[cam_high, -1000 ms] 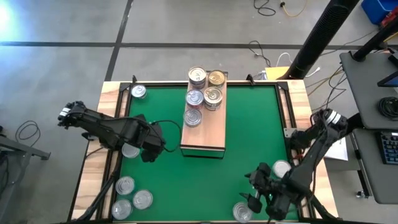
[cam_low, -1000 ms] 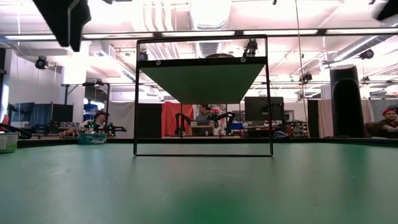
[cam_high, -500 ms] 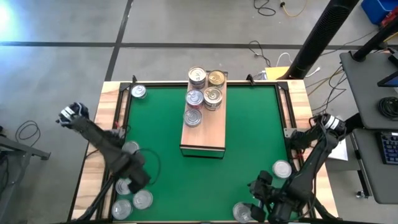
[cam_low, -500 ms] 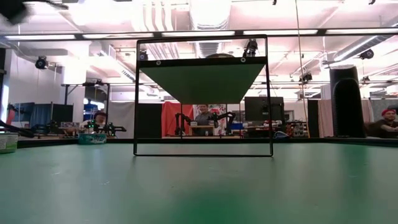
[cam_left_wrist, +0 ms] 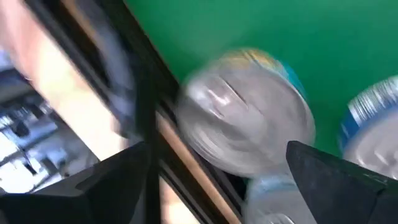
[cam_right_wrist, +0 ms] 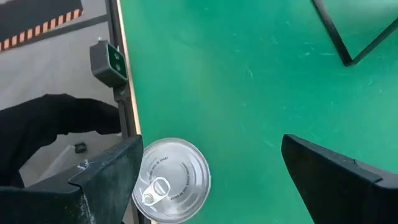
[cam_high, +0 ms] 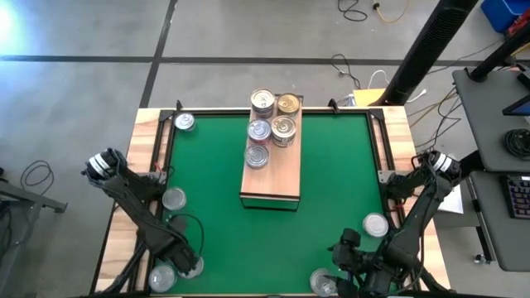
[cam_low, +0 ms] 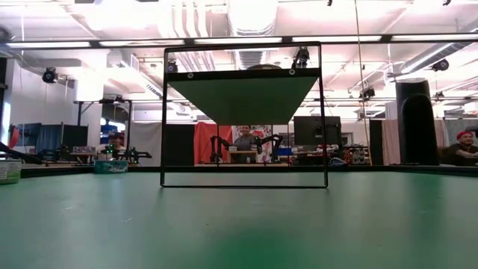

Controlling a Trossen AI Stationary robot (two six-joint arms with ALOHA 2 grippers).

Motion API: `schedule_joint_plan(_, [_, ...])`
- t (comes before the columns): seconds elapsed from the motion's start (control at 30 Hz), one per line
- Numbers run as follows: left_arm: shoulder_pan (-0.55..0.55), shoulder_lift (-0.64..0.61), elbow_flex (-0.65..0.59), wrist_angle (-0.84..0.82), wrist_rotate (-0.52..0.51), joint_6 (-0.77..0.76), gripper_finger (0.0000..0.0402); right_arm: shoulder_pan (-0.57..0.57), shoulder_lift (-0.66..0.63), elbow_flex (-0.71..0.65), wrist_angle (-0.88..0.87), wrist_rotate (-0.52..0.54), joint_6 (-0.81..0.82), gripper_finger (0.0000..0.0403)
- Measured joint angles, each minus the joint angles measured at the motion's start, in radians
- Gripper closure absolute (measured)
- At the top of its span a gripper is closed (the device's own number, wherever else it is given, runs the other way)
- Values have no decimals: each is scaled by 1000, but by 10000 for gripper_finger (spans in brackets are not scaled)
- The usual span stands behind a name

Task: Stack canned seafood by type on shelf
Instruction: Stack the yellow blue tuna can on top of the other yellow blue tuna can on the shelf

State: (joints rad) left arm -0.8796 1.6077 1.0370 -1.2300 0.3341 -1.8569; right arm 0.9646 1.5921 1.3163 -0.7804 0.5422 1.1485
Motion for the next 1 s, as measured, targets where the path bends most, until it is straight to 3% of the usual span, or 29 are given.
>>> schedule_joint_plan(0.2, [1, 106, -5, 51, 89, -40, 75, 2, 0, 0, -1, -26, -87, 29])
schedule_joint_plan(0.37, [12, 170, 29, 62, 84, -18, 96, 2, 0, 0, -6, -47, -144, 29])
schedule_joint_plan(0.5, [30, 211, 134, 97, -61, 50, 105, 4, 0, -1, -36, -74, -156, 29])
schedule_joint_plan(0.67, [43, 273, 306, 131, -453, 217, 107, 4, 0, -1, -107, -72, -168, 29])
schedule_joint_plan(0.73, [48, 284, 380, 109, -548, 263, 107, 4, 0, -1, -126, -71, -168, 29])
schedule_joint_plan(0.87, [51, 309, 475, 1, -575, 263, 107, 5, 0, -1, -142, -71, -168, 29])
schedule_joint_plan(1.0, [50, 317, 497, -86, -509, 212, 107, 11, 0, -1, -159, -71, -164, 29])
